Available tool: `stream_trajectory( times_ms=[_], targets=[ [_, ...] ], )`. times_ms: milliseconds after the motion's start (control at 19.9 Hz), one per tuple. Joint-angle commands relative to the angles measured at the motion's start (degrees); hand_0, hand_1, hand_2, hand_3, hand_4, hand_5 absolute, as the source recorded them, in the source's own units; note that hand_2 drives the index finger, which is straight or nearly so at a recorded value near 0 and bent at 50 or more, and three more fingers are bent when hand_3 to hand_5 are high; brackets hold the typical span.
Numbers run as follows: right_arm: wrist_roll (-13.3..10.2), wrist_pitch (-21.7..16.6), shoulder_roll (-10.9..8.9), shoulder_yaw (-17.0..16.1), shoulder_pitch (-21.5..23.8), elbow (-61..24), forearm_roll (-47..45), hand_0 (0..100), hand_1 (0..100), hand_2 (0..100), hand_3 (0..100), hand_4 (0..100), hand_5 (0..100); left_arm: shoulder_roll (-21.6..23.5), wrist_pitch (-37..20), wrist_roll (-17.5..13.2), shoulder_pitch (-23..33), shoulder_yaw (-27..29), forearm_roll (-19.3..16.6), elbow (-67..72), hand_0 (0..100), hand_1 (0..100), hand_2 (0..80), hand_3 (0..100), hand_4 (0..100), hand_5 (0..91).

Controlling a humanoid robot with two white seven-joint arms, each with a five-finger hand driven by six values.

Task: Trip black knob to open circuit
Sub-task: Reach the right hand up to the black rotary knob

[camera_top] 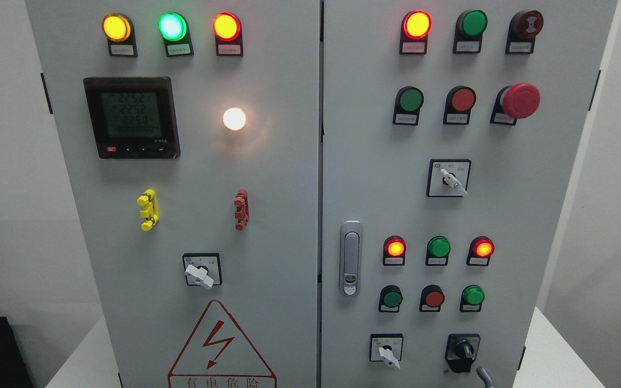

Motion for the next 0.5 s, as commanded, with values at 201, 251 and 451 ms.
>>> stream_trajectory(
  times_ms=[201, 251, 451],
  targets=[
    [0.35, -0.26, 0.19, 1.41, -0.52, -1.97, -0.04, 0, 4, 4, 100, 100, 100, 0.00, -0.12, 0.01, -0.14, 0.07, 0.14, -0.01, 12, 39, 0.0, 0, 0, 0.0],
    [0.35, -0.26, 0.19, 1.50, -0.43, -2.06, -0.12, 0, 4, 4, 100, 100, 100, 0.00, -0.12, 0.01, -0.14, 0.07, 0.14, -0.01, 12, 39, 0.0, 0, 0, 0.0],
    [0.35, -0.26, 0.19, 1.76, -0.34, -1.97, -0.04, 0, 4, 4, 100, 100, 100, 0.00, -0.12, 0.01, -0.14, 0.07, 0.14, -0.01, 12, 39, 0.0, 0, 0, 0.0]
  ],
)
